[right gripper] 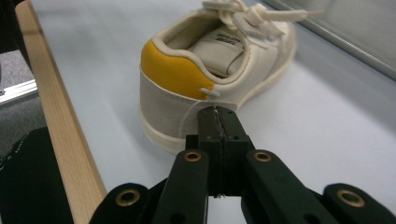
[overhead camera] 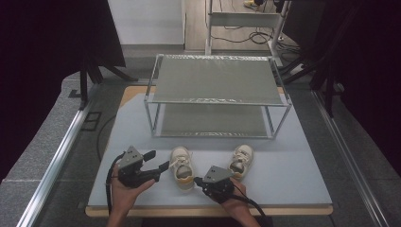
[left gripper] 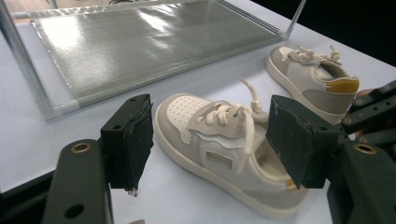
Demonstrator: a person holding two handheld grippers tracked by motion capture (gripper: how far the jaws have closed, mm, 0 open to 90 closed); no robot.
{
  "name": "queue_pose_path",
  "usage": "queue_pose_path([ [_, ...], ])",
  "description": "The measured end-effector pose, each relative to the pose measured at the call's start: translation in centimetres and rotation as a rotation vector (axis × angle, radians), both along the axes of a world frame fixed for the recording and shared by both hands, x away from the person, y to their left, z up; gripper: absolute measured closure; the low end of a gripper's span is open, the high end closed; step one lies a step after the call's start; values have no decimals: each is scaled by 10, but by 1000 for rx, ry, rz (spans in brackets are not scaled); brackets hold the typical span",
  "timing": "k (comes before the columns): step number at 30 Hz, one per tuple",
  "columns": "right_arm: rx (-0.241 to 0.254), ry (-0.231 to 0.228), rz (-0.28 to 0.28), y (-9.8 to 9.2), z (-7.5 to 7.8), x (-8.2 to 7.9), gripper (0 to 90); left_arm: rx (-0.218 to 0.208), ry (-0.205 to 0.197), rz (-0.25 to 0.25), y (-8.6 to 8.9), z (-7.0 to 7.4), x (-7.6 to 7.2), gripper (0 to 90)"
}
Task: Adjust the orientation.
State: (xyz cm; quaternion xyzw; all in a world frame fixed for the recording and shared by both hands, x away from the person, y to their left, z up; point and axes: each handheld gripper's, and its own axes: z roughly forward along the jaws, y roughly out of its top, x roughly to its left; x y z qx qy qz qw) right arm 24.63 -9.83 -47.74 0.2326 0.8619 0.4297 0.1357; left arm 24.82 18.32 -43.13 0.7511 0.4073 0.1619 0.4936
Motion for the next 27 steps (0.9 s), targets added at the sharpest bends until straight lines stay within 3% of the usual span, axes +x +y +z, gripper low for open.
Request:
queue_pose_path([
  [9,-12,2,72,27,-1,-3,890,-11,-1,22,10,1,-1,322],
  [14,-21,-3,69,33,-5,-5,890,-16,-5,31,14,3,-2,322],
  [21,-10,-17,34,14,-1,-7,887,-20,-4,33,14,2,-2,322],
  [27,25,-35,-46,-16,8,-6,885,-11,2,32,12,0,-2,321],
])
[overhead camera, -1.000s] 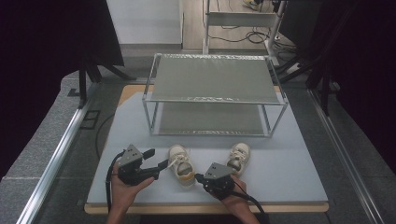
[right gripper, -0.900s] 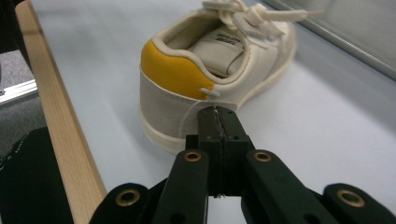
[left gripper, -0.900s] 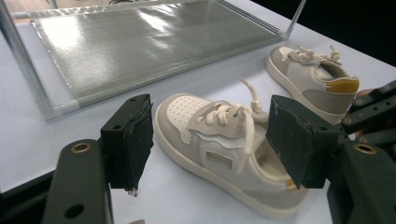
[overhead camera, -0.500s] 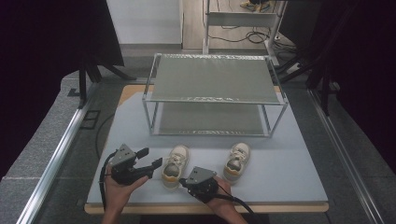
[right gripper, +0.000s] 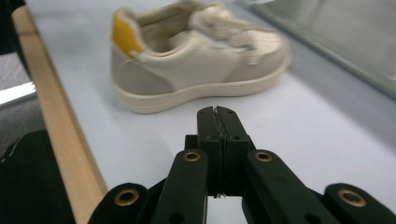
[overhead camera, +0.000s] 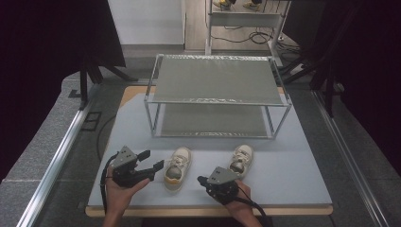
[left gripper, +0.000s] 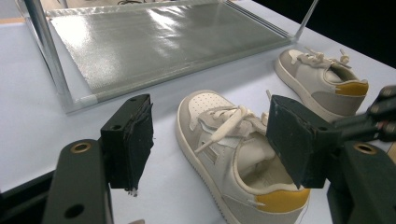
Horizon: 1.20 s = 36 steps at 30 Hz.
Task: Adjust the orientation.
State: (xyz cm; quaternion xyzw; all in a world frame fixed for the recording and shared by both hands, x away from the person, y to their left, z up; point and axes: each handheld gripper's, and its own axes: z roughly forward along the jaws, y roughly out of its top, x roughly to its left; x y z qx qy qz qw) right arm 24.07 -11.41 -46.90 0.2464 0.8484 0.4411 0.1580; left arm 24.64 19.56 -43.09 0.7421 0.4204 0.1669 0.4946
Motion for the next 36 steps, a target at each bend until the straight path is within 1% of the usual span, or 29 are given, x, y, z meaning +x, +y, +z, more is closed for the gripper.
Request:
queue_pose_path([
  [1,7,-8,-24,-6,4,1,885,3,-1,-1,0,0,0,322],
  [2,7,-8,-24,-6,4,1,885,3,-2,-1,-1,1,-1,322],
  [3,4,-14,-36,-8,5,1,885,2,-4,-3,-2,1,-1,321],
  [5,-33,-29,-94,-14,7,1,885,2,-2,-7,-3,1,0,321],
  [6,-37,-32,-108,-16,7,2,885,4,-1,-10,-3,0,0,321],
  [7,-33,-23,-129,-21,7,4,886,6,2,-11,-3,0,0,321],
  [8,-33,-23,-129,-21,7,4,886,7,5,-12,-3,-1,1,321],
  [11,-46,-21,-165,-26,5,7,886,5,8,-11,-3,-2,2,321],
  [13,-67,-23,-189,-28,4,8,886,3,5,-11,-2,-1,1,321],
  [17,-97,-18,-217,-30,0,10,887,3,4,-10,-2,-1,1,322],
  [19,-121,-19,-237,-33,-4,10,887,3,7,-12,-3,-2,1,321],
  [22,-126,-18,-247,-37,-6,8,888,6,11,-18,-4,-3,2,321],
  [23,-116,-6,-242,-39,-6,8,888,7,12,-19,-5,-3,2,321],
  [27,-118,-4,-250,-46,-7,3,888,10,15,-20,-5,-4,3,321],
  [32,-84,27,-258,-61,-5,-2,886,11,16,-15,-4,-5,3,322],
  [36,-73,40,-256,-72,-4,-4,880,16,20,-17,-6,-6,4,322],
])
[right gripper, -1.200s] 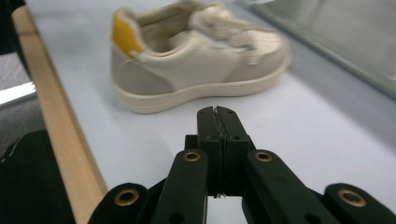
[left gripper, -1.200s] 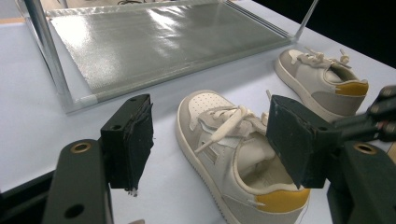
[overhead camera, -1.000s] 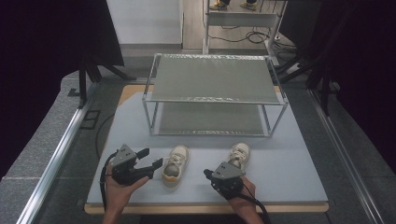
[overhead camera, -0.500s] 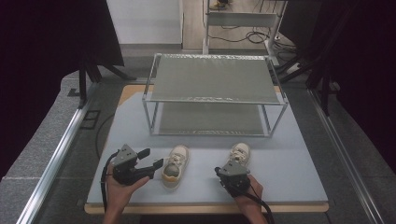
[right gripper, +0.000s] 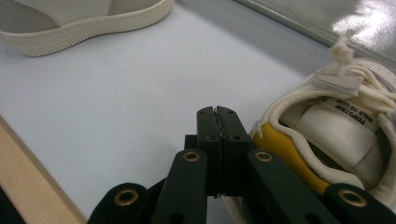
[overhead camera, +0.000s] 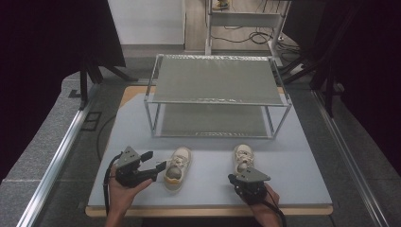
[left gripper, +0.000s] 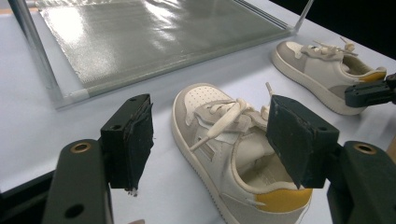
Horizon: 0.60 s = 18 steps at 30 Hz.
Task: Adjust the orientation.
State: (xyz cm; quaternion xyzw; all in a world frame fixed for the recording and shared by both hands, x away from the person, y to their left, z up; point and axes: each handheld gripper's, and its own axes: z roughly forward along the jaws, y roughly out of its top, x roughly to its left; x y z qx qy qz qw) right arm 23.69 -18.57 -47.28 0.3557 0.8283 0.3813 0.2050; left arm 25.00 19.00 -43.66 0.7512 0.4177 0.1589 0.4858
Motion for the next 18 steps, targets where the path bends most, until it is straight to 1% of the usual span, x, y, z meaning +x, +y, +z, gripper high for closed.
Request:
queue_pose_path([
  [4,18,12,1,-10,0,-2,868,-2,-2,-2,1,1,-1,321],
  [7,25,10,2,-15,1,-3,867,-5,-3,1,2,1,-1,322],
  [14,27,21,7,-19,2,-3,864,-10,-10,6,5,3,-2,322],
  [16,35,29,14,-20,2,-3,853,-10,-10,9,6,3,-2,322],
  [18,53,34,27,-22,3,-2,842,-10,-10,10,6,3,-2,322],
])
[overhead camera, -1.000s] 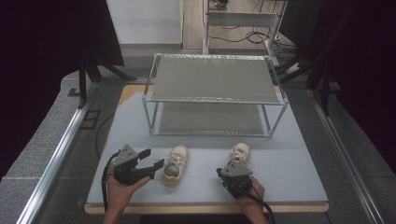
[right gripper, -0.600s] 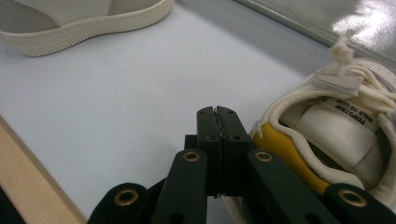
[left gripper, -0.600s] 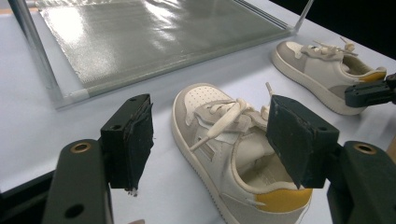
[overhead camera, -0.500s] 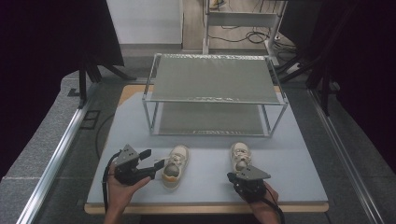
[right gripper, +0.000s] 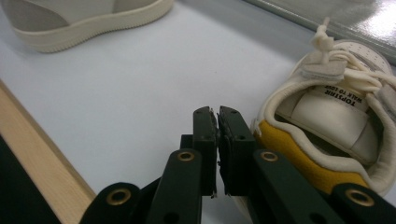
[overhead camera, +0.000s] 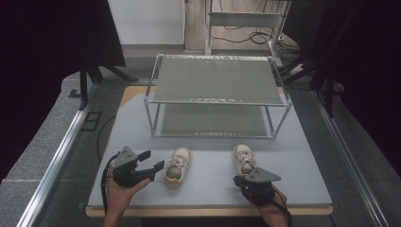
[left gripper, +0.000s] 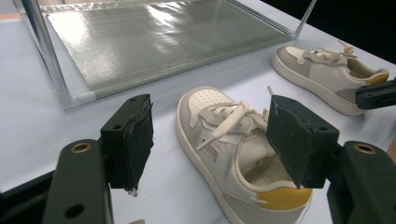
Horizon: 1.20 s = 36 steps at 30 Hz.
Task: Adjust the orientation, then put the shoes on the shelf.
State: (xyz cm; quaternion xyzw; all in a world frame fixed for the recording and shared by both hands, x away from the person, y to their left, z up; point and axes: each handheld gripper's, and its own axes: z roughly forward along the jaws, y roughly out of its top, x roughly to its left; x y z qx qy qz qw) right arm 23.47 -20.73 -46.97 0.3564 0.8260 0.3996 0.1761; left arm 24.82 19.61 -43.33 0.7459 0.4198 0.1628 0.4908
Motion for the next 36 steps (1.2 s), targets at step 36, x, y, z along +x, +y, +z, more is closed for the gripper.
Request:
queue_pose_path([
  [36,143,-87,110,-65,27,13,523,-10,-32,-33,1,6,-3,327],
])
